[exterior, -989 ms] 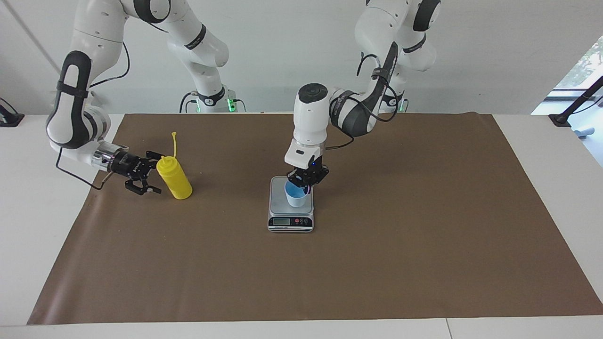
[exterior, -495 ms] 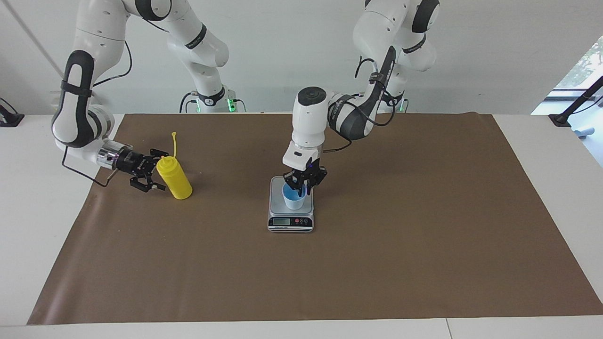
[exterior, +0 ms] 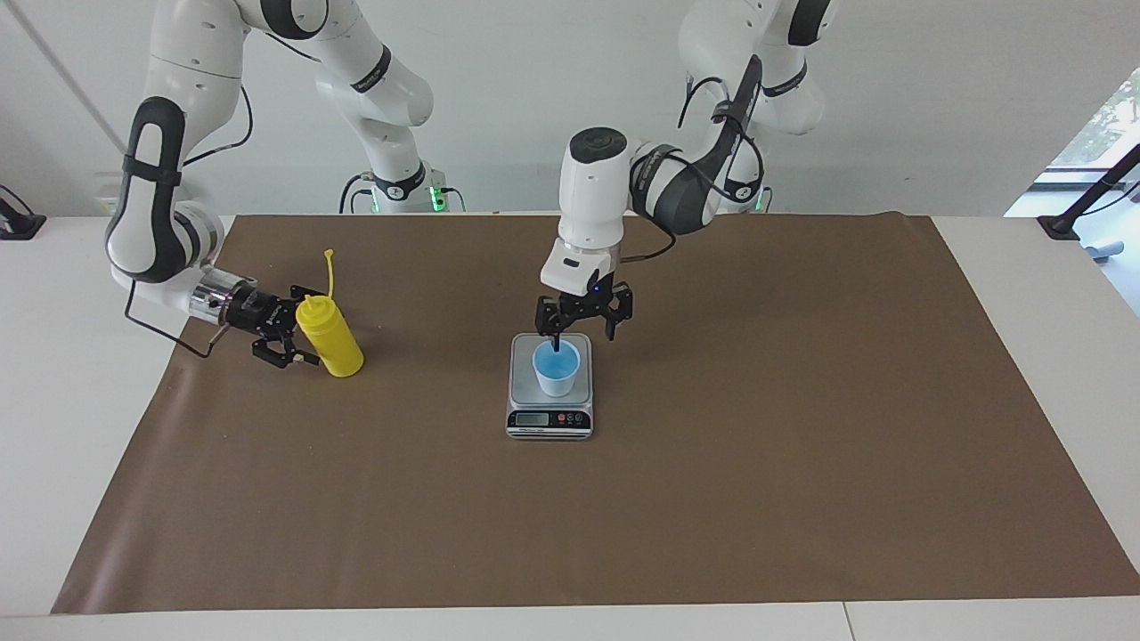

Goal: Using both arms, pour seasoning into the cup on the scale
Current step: 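Release the cup on the scale and withdraw the left gripper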

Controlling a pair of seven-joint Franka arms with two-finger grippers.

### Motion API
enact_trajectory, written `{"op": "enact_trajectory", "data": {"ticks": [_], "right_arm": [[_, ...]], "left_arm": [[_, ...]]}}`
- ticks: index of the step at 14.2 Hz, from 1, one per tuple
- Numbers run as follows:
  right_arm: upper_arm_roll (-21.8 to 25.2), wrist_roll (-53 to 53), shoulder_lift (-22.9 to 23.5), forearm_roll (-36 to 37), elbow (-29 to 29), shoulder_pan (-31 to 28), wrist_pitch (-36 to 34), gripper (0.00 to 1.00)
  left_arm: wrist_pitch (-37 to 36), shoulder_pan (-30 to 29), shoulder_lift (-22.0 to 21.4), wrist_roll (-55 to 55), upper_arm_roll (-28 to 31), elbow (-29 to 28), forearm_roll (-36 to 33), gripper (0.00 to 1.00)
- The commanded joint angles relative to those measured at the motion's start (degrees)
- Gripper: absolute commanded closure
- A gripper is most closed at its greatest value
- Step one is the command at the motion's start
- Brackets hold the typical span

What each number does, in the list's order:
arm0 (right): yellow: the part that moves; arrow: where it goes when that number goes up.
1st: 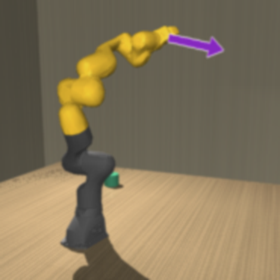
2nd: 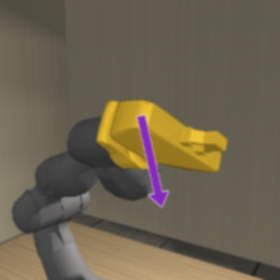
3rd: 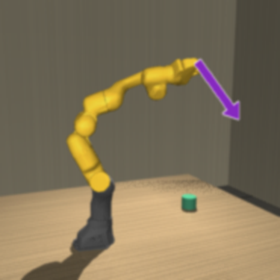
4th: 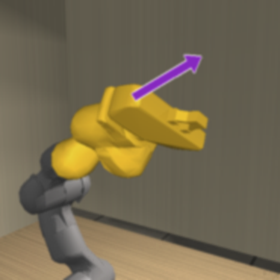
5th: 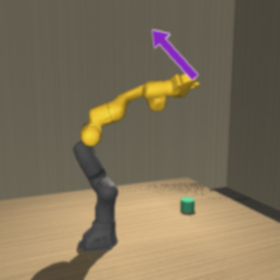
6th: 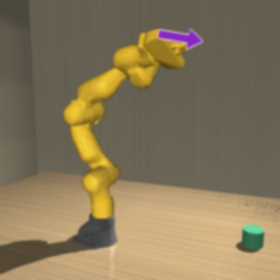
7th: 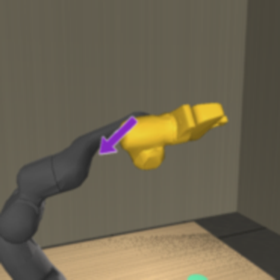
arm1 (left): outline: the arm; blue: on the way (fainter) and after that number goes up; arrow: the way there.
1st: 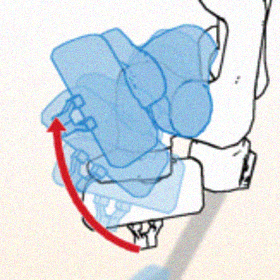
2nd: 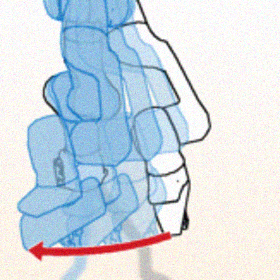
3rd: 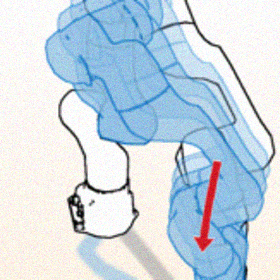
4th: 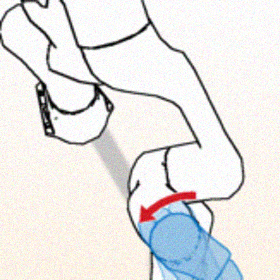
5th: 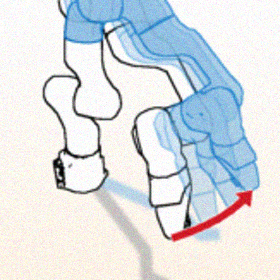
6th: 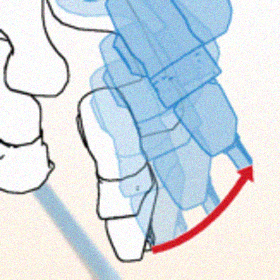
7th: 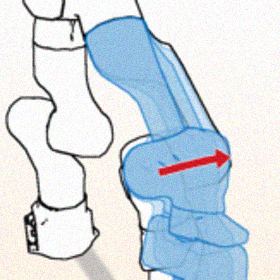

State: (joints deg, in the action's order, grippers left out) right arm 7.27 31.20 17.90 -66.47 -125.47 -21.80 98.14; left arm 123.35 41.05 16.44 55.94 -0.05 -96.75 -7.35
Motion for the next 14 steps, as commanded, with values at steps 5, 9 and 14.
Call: {"op": "enact_trajectory", "data": {"ticks": [5, 9, 14], "right_arm": [[-0.15, -1.58, -1.38, -1.82, -1.79, 0.18, 1.79, 0.66], [-0.15, -1.49, -1.21, -1.91, -1.53, 0.18, 1.97, 1.0], [-0.06, 0.52, -1.55, -1.65, 0.58, 2.64, 2.32, 1.0]], "left_arm": [[-7.23, -11.94, -10.28, -19.52, -0.04, -7.4, -0.38, 0.0], [-8.91, -22.56, -12.92, -33.67, -0.04, -7.4, 5.31, 0.0], [-16.28, -30.84, -16.52, -48.88, 0.39, -6.44, 6.65, 0.0]]}}
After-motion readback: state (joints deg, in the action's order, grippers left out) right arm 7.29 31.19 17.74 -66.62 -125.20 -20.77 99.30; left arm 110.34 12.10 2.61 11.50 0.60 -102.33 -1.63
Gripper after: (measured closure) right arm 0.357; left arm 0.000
